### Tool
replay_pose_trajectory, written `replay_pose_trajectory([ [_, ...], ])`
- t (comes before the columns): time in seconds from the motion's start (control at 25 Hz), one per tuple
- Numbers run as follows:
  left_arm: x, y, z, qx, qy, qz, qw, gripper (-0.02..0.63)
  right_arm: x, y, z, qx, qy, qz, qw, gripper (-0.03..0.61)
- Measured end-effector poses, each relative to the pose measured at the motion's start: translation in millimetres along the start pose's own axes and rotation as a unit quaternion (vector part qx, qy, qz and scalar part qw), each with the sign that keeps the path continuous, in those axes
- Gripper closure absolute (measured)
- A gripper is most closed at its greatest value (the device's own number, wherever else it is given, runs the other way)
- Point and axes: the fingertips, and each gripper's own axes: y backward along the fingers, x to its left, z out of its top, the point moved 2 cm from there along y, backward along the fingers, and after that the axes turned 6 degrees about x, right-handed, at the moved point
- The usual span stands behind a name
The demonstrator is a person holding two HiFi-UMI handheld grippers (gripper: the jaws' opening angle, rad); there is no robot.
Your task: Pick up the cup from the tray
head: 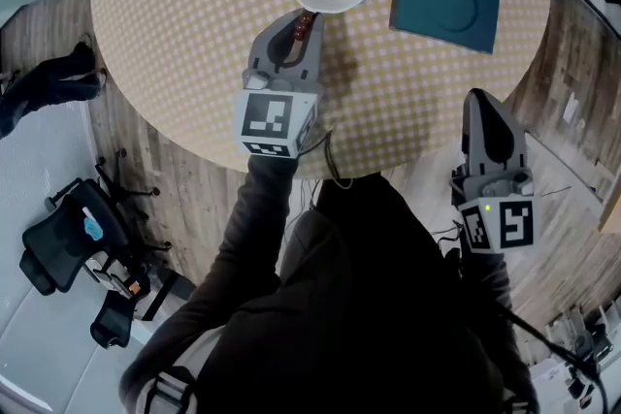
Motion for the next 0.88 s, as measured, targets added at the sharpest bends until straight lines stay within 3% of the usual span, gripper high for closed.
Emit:
replay_pose_trajectory([
  [0.28,-4.8,2.0,-8.8,-0.014,0.01,0.006,0.9998,0.565,3.5,5.9,-0.9,0.0,0.006,0.0,1.0,0.571],
  [0.44,-4.0,4.7,-11.8,-0.02,0.028,0.004,0.9994,0.507,5.1,5.8,-3.1,-0.001,0.009,0.006,1.0,0.571],
  [0.6,-3.1,19.4,-16.1,-0.017,0.019,0.019,0.9995,0.474,7.0,8.3,-3.6,-0.007,0.012,0.011,1.0,0.571],
  [0.72,-3.6,39.0,-3.0,-0.029,0.009,0.037,0.9988,0.469,5.9,16.6,1.1,-0.021,0.014,0.009,1.0,0.571],
  [0.88,-4.9,74.0,39.3,-0.075,0.007,0.051,0.9959,0.483,13.4,31.9,16.0,-0.045,0.018,0.005,0.999,0.571],
])
